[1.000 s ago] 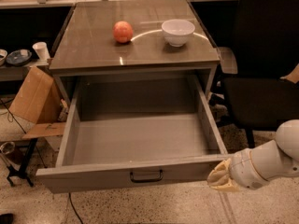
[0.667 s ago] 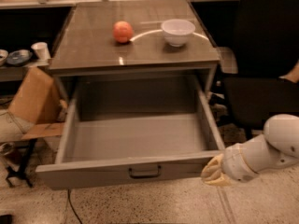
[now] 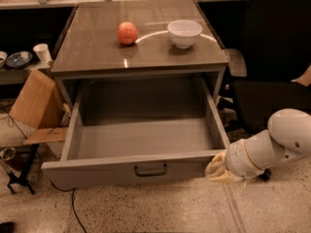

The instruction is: Close top drawer

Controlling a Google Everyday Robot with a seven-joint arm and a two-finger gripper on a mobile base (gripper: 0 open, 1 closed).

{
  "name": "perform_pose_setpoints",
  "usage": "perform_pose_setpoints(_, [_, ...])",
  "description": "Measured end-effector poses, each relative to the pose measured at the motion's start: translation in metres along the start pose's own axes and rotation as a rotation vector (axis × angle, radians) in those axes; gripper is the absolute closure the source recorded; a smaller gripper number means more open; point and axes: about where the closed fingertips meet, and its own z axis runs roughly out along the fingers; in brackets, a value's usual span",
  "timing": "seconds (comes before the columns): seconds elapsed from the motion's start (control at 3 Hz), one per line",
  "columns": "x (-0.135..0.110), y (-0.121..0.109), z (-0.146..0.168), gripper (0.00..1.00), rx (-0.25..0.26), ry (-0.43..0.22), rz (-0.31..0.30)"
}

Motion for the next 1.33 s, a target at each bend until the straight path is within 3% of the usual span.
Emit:
perform_pose_setpoints(0.33, [-0.017,-0.030,0.004,0.14,0.022,0.004,-0.018])
perform_pose_setpoints(0.67, [-0.017,-0.029,0.003,0.00,0.022,0.004,-0.018])
perform_pose_setpoints(1.0, [-0.024,-0.041,0.006,0.00,0.027,0.005,-0.027])
perform_pose_setpoints(1.33, [-0.049,-0.084,0.023,0.00,0.027,0.002,-0.053])
